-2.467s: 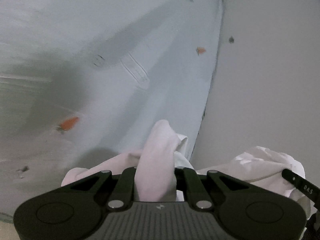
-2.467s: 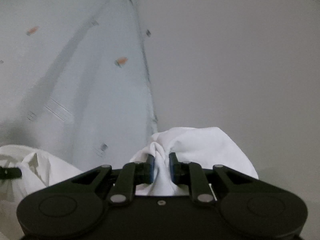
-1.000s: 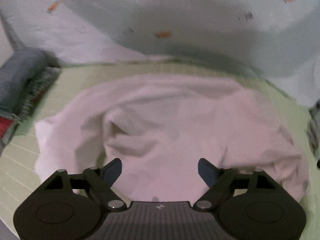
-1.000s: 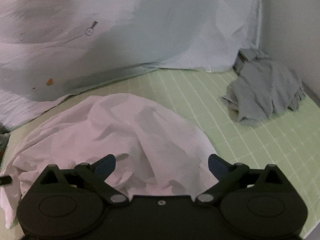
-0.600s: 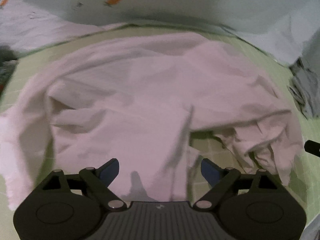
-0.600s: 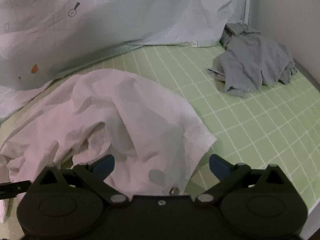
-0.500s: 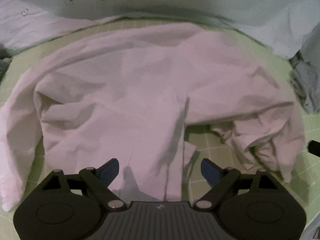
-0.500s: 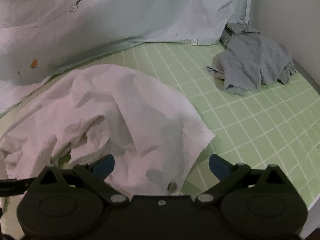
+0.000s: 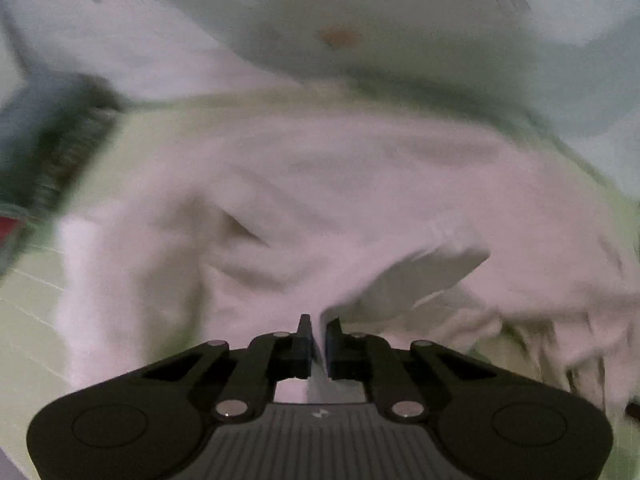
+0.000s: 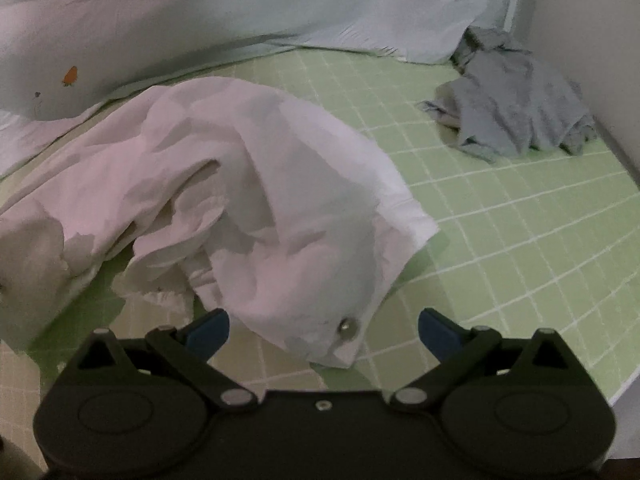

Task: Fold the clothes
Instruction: 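Grasp a shirt edge with the left gripper and lift it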

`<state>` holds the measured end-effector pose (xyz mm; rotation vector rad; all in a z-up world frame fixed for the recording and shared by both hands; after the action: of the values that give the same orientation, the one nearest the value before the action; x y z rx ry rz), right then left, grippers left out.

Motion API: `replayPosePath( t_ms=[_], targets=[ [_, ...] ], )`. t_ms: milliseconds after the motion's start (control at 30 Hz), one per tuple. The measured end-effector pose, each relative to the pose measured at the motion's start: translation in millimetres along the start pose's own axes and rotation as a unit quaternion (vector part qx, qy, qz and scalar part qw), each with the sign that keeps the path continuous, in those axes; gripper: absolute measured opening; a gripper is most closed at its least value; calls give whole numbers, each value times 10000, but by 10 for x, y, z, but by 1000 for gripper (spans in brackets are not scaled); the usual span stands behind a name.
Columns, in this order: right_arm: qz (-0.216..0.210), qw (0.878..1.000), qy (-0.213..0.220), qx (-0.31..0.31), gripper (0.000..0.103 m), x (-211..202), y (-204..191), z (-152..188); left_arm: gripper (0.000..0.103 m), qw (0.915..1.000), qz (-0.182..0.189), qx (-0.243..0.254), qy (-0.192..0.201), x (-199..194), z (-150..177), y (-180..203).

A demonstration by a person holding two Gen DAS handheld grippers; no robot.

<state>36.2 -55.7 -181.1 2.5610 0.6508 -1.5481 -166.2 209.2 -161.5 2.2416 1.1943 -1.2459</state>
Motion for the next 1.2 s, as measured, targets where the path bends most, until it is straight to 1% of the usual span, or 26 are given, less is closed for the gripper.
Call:
replayPosePath(
  t_ms=[67, 133, 233, 300, 367, 467, 567, 633, 700, 800, 833, 900, 967, 1000, 1033, 1100, 1133, 1167, 1200],
  targets=[
    [-97, 9999, -74, -23, 102, 45, -60, 16, 8, 9979, -455, -334, 305, -212, -116, -385],
    [-195, 9997, -149, -45, 102, 90, -120, 32, 8, 9918, -998, -573, 548, -361, -180, -716],
    [-350, 9991, -228, -112, 102, 129, -205, 48, 8, 9802, -1683, -838, 626, -468, -174, -1127],
    [-428, 9985, -263, -206, 102, 143, -245, 61, 8, 9764, -1803, -1084, 482, -456, -112, -1278],
    [-423, 9982, -289, -320, 102, 169, -268, 81, 8, 9750, -1834, -1196, 367, -422, -60, -1283],
    [-321, 9982, -285, -428, 102, 215, -236, 105, 8, 9770, -1869, -976, 314, -364, -47, -1159],
    [-58, 9986, -108, -508, 102, 249, -196, 82, 8, 9792, -1871, -728, 289, -321, -67, -1049],
    [139, 9983, 102, -560, 102, 246, -153, 45, 8, 9803, -1817, -721, 285, -339, -50, -999],
    [237, 9968, 180, -745, 102, 278, -145, 45, 8, 9803, -1788, -802, 257, -311, -52, -1022],
    [75, 9946, 141, -1028, 101, 356, -163, 81, 8, 9798, -1729, -979, 207, -268, -33, -1065],
    [-8, 9938, 116, -1106, 96, 372, -178, 86, 8, 9794, -1710, -1052, 201, -267, -32, -1082],
    [-241, 9921, 60, -1227, 75, 389, -207, 79, 8, 9790, -1680, -1132, 204, -279, -26, -1094],
    [-238, 9927, 283, -1150, 14, 347, -227, -25, 8, 9783, -1671, -1199, 231, -292, -31, -1118],
    [-165, 9918, 472, -1180, 14, 310, -228, -97, 8, 9780, -1665, -1231, 247, -309, -32, -1130],
    [-33, 9880, 806, -1314, 13, 238, -221, -208, 8, 9773, -1665, -1277, 279, -330, -35, -1151],
    [309, 9741, 1573, -1596, 12, 46, -186, -556, 8, 9759, -1665, -1367, 341, -373, -42, -1195],
    [431, 9674, 1892, -1629, 11, -51, -152, -753, 8, 9752, -1666, -1412, 365, -387, -50, -1223],
    [437, 9634, 2144, -1551, 10, -147, -101, -978, 8, 9744, -1663, -1460, 389, -400, -57, -1250],
    [339, 9602, 2342, -1486, 9, -237, -96, -1204, 8, 9739, -1624, -1535, 406, -411, -59, -1273]
  ],
)
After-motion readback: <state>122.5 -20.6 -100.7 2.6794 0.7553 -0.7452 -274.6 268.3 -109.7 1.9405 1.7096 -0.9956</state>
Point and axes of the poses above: each gripper's, at about its wrist camera, not at the fingertips, and x roughly the way its jaws point, y to its right, z to its underside, the point moved 6 cm from there along x, roughly the way its jaws point, and after that the axes turned 9 degrees about x, right-handed, at the moved point
